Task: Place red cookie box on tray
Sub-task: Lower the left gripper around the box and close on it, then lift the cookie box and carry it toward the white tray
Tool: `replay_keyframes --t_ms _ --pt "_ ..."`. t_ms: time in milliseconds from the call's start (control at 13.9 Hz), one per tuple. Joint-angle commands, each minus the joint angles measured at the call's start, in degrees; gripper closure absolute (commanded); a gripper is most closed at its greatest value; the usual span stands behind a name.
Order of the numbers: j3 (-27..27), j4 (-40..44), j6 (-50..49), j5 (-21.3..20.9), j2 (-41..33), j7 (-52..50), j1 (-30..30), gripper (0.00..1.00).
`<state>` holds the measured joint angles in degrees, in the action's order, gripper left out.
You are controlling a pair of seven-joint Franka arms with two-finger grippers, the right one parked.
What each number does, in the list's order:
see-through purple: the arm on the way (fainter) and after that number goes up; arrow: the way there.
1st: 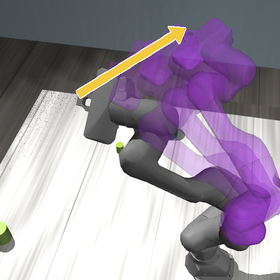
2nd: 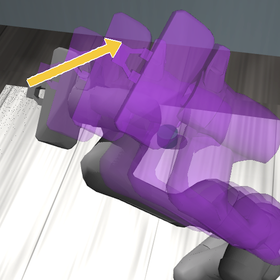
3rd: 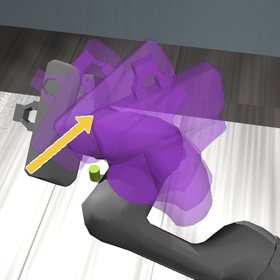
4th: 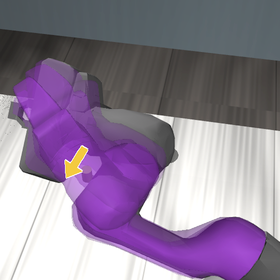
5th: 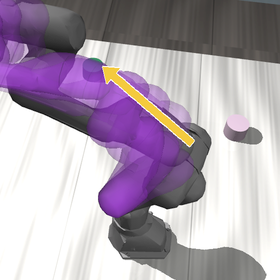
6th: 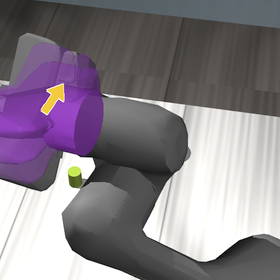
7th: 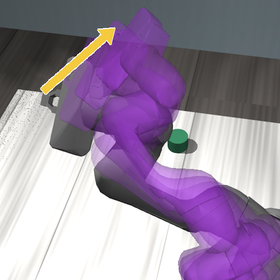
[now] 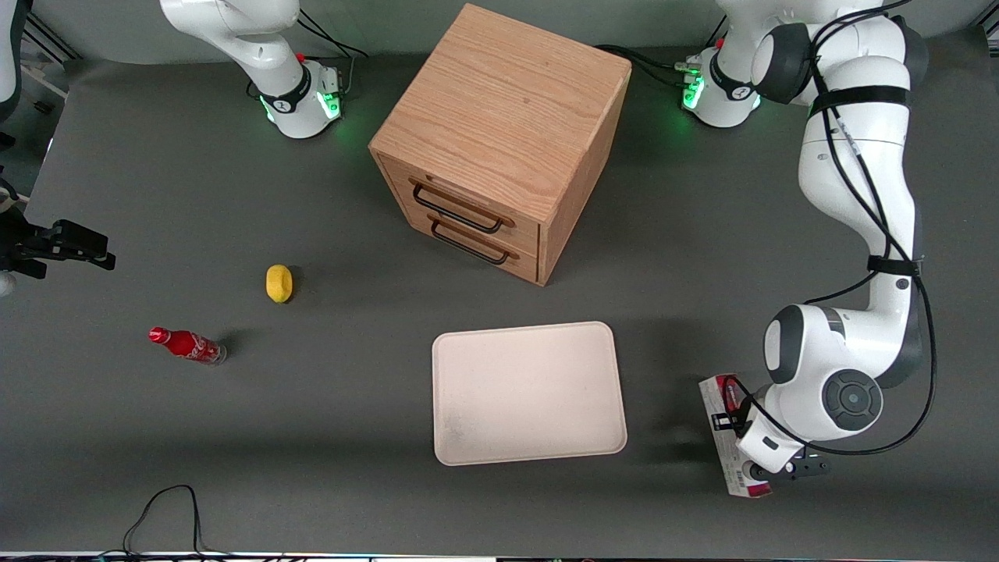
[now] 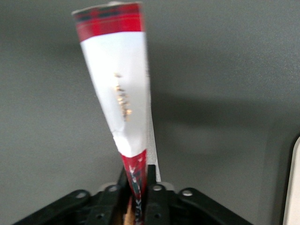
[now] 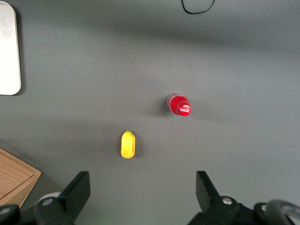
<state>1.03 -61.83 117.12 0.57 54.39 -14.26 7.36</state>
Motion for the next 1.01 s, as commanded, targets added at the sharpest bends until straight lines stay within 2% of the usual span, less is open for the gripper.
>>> replay_keyframes --t_ms 0,359,719,934 --pt "-0.2 0.0 -1.4 -0.1 -1.1 -1.2 0.3 1.00" --pt "-0.4 7.0 -15.2 -0.1 -3.8 -1.2 0.1 1.00" --pt "-0.4 7.6 -28.0 0.0 -14.0 -1.3 -0.2 1.00" --pt "-0.4 7.5 -31.9 0.0 -19.0 -1.3 -0.3 1.00"
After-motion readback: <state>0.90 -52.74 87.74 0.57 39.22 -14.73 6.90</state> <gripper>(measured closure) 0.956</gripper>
